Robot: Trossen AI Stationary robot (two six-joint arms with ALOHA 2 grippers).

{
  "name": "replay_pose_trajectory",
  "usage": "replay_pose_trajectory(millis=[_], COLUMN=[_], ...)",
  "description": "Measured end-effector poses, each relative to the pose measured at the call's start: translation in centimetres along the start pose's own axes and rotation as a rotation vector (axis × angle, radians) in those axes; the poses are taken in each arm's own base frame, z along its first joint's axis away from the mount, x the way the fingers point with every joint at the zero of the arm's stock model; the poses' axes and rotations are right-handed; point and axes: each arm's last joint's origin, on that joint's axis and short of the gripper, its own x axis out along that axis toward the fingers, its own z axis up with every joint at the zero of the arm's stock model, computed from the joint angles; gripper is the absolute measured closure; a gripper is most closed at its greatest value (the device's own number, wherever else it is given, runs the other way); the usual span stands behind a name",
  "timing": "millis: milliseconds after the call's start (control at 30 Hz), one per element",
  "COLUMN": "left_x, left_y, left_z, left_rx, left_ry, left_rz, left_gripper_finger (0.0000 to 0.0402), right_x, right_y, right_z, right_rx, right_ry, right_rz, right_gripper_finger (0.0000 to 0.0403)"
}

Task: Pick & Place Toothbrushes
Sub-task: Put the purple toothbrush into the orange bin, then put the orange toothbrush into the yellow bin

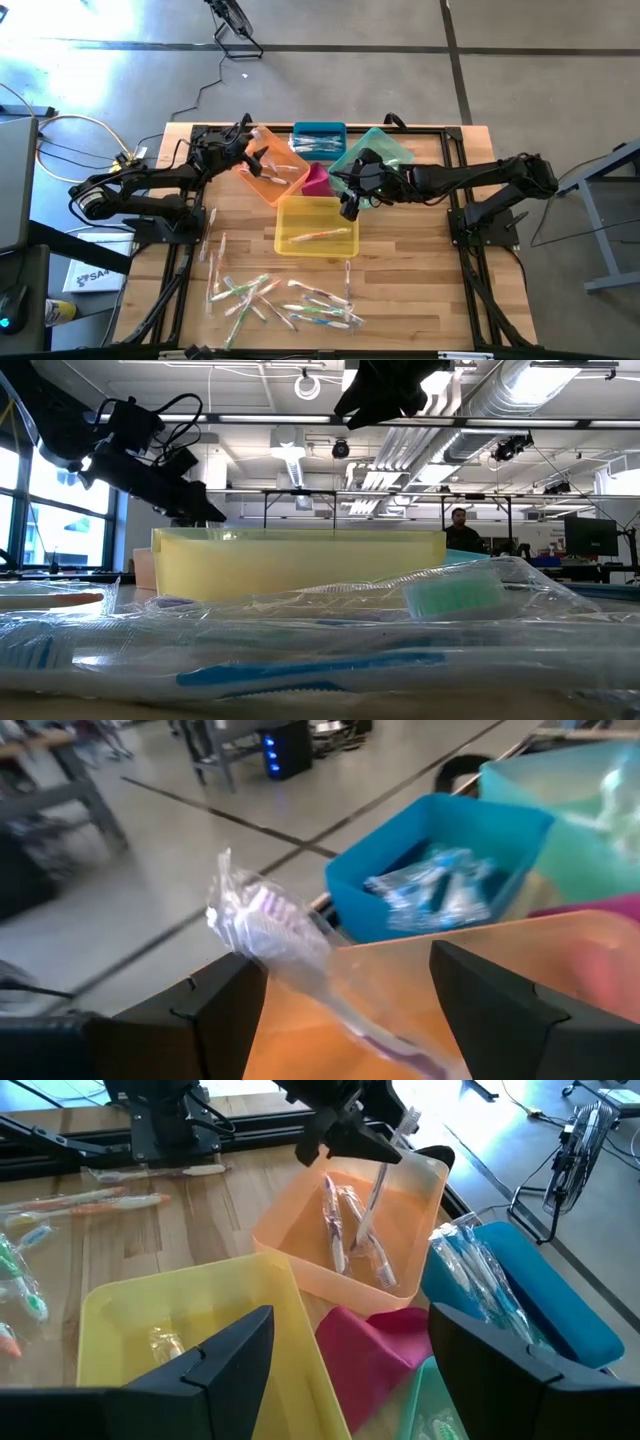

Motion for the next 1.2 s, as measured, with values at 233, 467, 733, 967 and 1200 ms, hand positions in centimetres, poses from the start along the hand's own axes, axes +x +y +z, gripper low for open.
replay_pose_trajectory(millis=[233,467,733,967,1200], left_x=[0.1,0.8,1.2,1.3,1.3], left_y=[0.3,0.6,0.9,0.8,0.4], left_z=[0.7,3.0,5.0,4.2,3.8], left_rx=[0.126,0.184,0.124,-0.086,-0.157], left_ry=[-0.028,-0.084,-0.146,-0.067,-0.025], left_rz=[0.064,0.079,0.089,0.060,-0.071], left_gripper_finger=[0.0128,0.0128,0.0128,0.0129,0.0187], right_x=[0.0,0.0,0.0,0.0,0.0], right_y=[0.0,0.0,0.0,0.0,0.0], right_z=[0.0,0.0,0.0,0.0,0.1], right_rx=[0.000,0.000,0.000,-0.004,-0.004], right_ry=[0.000,0.000,0.000,0.000,-0.008], right_rz=[0.000,0.000,0.000,0.000,0.000], right_gripper_finger=[0.0145,0.0145,0.0145,0.0145,0.0145])
